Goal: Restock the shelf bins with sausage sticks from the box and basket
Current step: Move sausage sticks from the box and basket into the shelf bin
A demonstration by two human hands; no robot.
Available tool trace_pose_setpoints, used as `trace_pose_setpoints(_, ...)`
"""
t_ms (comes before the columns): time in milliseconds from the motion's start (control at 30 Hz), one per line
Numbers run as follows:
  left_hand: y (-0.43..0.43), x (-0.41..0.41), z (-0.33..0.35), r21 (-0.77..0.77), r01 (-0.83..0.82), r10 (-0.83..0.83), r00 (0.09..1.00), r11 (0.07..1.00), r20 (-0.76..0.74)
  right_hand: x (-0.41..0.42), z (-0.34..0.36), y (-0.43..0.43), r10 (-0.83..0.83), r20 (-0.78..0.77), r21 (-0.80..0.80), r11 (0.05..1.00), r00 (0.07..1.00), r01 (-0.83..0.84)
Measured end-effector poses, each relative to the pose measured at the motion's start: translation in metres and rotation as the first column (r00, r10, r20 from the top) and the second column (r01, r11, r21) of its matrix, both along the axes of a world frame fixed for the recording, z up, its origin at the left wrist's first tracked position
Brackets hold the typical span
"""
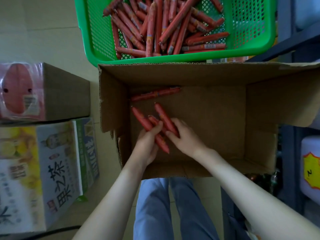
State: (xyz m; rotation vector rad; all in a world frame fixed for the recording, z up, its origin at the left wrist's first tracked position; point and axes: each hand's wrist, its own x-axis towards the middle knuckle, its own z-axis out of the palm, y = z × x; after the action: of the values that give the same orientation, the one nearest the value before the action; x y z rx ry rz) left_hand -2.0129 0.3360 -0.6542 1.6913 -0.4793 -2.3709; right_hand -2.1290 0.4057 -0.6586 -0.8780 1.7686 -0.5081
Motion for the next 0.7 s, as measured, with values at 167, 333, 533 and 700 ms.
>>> trace_pose_setpoints(167,-0.018,0.015,-0.008,-0.005,-0.009,0.009,1.0,1.0,0.008,-0.001,-0.001,-0.016,0.191,-0.01,0.0,0.981,0.981,-0.191)
trace_pose_setpoints(333,-0.017,0.013,-0.011,0.003,0.11,-0.11,0.993,0.994,0.037,-0.022,-0.02,-0.047,-0.003,-0.315,-0.073,0.997,0.949,-0.021)
trace_pose_setpoints(533,-0.012,0.0,-0.016,0.028,0.048,-0.05,0.993,0.998,0.106,-0.029,-0.032,-0.07,0.284,-0.518,0.121,0.958,0.807,-0.259)
trace_pose_setpoints(700,-0.009,0.0,-0.017,0.041,0.057,-0.063,0.985,0.998,0.16,-0.033,-0.027,-0.058,0.386,-0.64,0.229,0.921,0.664,-0.315)
